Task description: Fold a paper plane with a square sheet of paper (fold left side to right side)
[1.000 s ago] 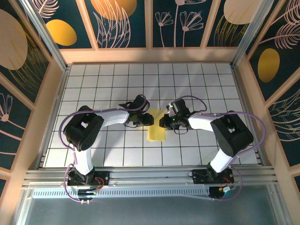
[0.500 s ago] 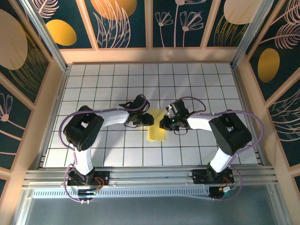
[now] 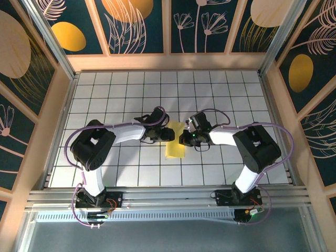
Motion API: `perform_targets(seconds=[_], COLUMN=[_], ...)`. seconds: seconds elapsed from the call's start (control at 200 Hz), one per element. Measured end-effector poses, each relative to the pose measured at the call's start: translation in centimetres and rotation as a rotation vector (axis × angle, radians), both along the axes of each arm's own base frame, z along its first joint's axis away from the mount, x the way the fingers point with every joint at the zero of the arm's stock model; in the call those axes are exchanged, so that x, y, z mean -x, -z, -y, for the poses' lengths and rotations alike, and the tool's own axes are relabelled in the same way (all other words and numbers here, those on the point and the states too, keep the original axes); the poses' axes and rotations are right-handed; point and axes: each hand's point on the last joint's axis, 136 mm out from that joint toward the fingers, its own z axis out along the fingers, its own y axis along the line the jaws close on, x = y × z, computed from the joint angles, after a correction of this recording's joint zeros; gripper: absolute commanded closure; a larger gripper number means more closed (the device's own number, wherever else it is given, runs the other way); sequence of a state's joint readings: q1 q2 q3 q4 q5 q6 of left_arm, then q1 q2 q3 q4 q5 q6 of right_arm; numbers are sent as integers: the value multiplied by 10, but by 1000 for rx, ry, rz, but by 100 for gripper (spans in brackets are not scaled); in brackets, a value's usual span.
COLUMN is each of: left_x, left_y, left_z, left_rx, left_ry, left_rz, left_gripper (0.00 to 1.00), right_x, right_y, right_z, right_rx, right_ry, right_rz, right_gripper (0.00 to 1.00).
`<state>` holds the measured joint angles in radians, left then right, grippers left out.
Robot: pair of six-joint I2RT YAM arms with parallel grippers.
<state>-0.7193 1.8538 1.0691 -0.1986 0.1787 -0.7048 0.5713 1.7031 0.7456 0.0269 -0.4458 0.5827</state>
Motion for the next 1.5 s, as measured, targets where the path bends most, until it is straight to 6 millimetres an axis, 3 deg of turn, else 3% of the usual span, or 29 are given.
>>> perform_targets(seconds=[0.185,0.335,0.43,0.565,0.866,1.216,1.501], left_x=[-5,-6,-2,12,17,19,18], left_y=[-21,-59,-70,-58,-13,10,10], left_z=[-14,0,16,24,24,9,3], left_rx=[-7,122,225,286,240,179,217], left_ry=[-39,-23,17,57,60,25,18], left_rz=[78,136,134,71,-19,-32,-18], left_gripper=[45,65,78,89,95,97,98], right_x=[0,0,0,0,-1,-2,-3], right_y=[0,0,0,0,1,1,1], right_z=[0,0,0,0,-1,-2,-4], right_rx=[0,0,0,0,1,6,11], right_ry=[0,0,0,-1,-1,-10,-26], right_rz=[0,0,0,0,-1,-2,8], right_gripper=[100,100,100,100,100,100,100])
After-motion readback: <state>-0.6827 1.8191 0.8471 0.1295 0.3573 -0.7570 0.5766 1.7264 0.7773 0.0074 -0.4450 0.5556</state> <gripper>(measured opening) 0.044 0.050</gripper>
